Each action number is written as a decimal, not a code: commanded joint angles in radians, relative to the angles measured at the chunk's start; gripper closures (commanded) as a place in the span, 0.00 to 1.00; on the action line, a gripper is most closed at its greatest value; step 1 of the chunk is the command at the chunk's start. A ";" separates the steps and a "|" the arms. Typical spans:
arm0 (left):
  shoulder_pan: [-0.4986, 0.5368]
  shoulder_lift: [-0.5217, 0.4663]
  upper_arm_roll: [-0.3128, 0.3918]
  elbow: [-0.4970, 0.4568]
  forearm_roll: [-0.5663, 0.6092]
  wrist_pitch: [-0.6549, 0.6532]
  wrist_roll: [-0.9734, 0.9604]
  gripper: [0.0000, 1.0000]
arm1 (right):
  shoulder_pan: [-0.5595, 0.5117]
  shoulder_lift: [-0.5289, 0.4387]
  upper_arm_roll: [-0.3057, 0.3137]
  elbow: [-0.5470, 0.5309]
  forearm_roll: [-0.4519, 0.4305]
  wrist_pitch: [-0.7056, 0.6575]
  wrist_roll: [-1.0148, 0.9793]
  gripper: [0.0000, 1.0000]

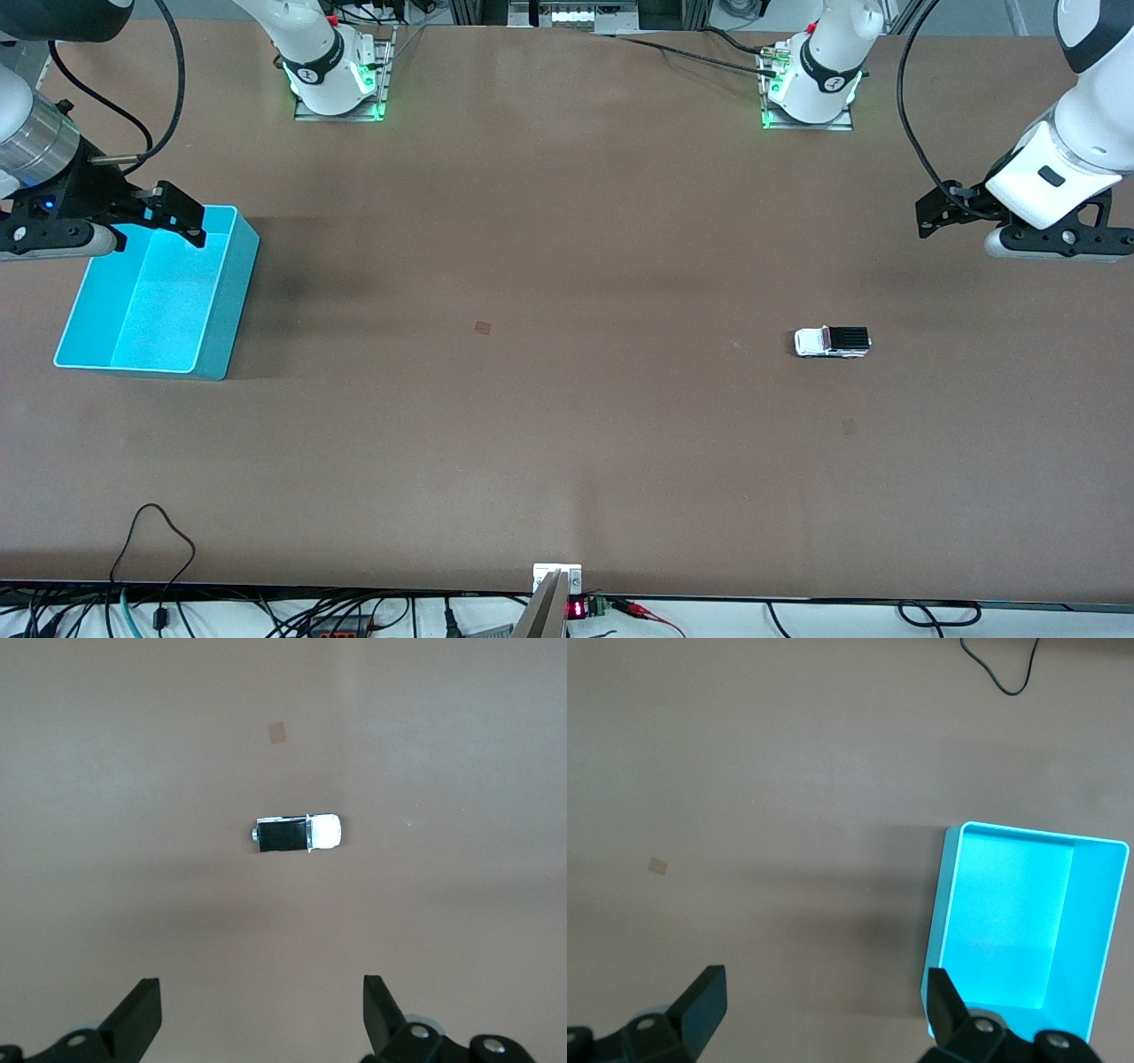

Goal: Wind and store white jeep toy
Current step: 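Move the left gripper down over the white toy jeep, then close the left gripper on the white toy jeep's body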

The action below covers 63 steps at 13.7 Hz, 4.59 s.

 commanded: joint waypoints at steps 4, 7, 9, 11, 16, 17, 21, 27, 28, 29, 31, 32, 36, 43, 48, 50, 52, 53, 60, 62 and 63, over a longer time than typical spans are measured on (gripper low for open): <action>0.001 -0.002 0.005 0.018 -0.015 -0.035 0.021 0.00 | 0.002 -0.002 0.000 0.000 -0.010 0.016 -0.009 0.00; 0.004 0.001 0.006 0.018 -0.019 -0.066 0.016 0.00 | -0.003 -0.003 0.000 -0.002 -0.010 0.014 -0.010 0.00; 0.005 0.007 0.006 0.020 -0.025 -0.118 0.019 0.00 | -0.001 -0.002 0.000 -0.002 -0.010 0.014 -0.012 0.00; -0.004 0.020 0.006 0.017 -0.024 -0.190 0.019 0.00 | -0.003 -0.003 0.000 -0.002 -0.009 0.013 -0.012 0.00; -0.007 0.050 -0.003 0.039 -0.025 -0.249 0.118 0.00 | 0.002 -0.003 0.000 -0.002 -0.010 0.014 -0.012 0.00; 0.002 0.076 -0.003 0.050 -0.025 -0.246 0.221 0.00 | 0.002 -0.003 0.000 -0.002 -0.010 0.013 -0.012 0.00; 0.008 0.141 -0.001 0.067 -0.015 -0.212 0.468 0.00 | 0.000 -0.005 0.000 -0.003 -0.010 0.010 -0.012 0.00; 0.025 0.145 0.000 -0.140 0.042 0.068 0.911 0.00 | 0.000 -0.005 0.000 -0.003 -0.010 0.011 -0.012 0.00; 0.025 0.147 0.000 -0.176 0.044 0.137 0.993 0.00 | 0.000 -0.005 0.000 -0.002 -0.010 0.011 -0.012 0.00; 0.024 0.148 0.000 -0.216 0.050 0.199 1.056 0.00 | 0.000 -0.005 0.000 -0.003 -0.010 0.011 -0.012 0.00; 0.024 0.148 -0.003 -0.307 0.080 0.314 1.113 0.00 | 0.000 -0.005 0.000 -0.003 -0.010 0.011 -0.012 0.00; 0.024 0.155 -0.001 -0.345 0.080 0.392 1.171 0.00 | 0.000 -0.005 0.000 -0.003 -0.009 0.011 -0.012 0.00; 0.024 0.240 -0.001 -0.379 0.080 0.561 1.315 0.00 | 0.000 -0.005 0.000 -0.003 -0.010 0.013 -0.012 0.00; 0.044 0.388 -0.001 -0.392 0.080 0.790 1.403 0.00 | 0.000 -0.005 0.000 -0.003 -0.010 0.013 -0.012 0.00; 0.058 0.450 -0.003 -0.392 0.082 0.874 1.409 0.00 | 0.002 -0.005 0.000 -0.003 -0.010 0.013 -0.012 0.00; 0.055 0.452 -0.010 -0.393 0.082 0.876 1.417 0.08 | 0.002 -0.005 0.000 -0.003 -0.010 0.013 -0.012 0.00; 0.053 0.463 -0.012 -0.389 0.080 0.882 1.508 0.38 | 0.002 -0.005 0.000 -0.003 -0.009 0.013 -0.012 0.00; 0.056 0.471 -0.012 -0.390 0.080 0.899 1.521 0.51 | 0.002 -0.005 0.000 -0.003 -0.009 0.013 -0.012 0.00; 0.053 0.491 -0.012 -0.384 0.080 0.897 1.526 0.88 | 0.002 -0.005 0.000 -0.003 -0.009 0.013 -0.012 0.00; 0.058 0.507 -0.012 -0.379 0.079 0.896 1.524 0.88 | 0.002 -0.005 0.000 -0.003 -0.009 0.011 -0.012 0.00; 0.062 0.515 -0.012 -0.376 0.079 0.897 1.524 0.88 | 0.002 -0.005 0.000 -0.003 -0.009 0.011 -0.012 0.00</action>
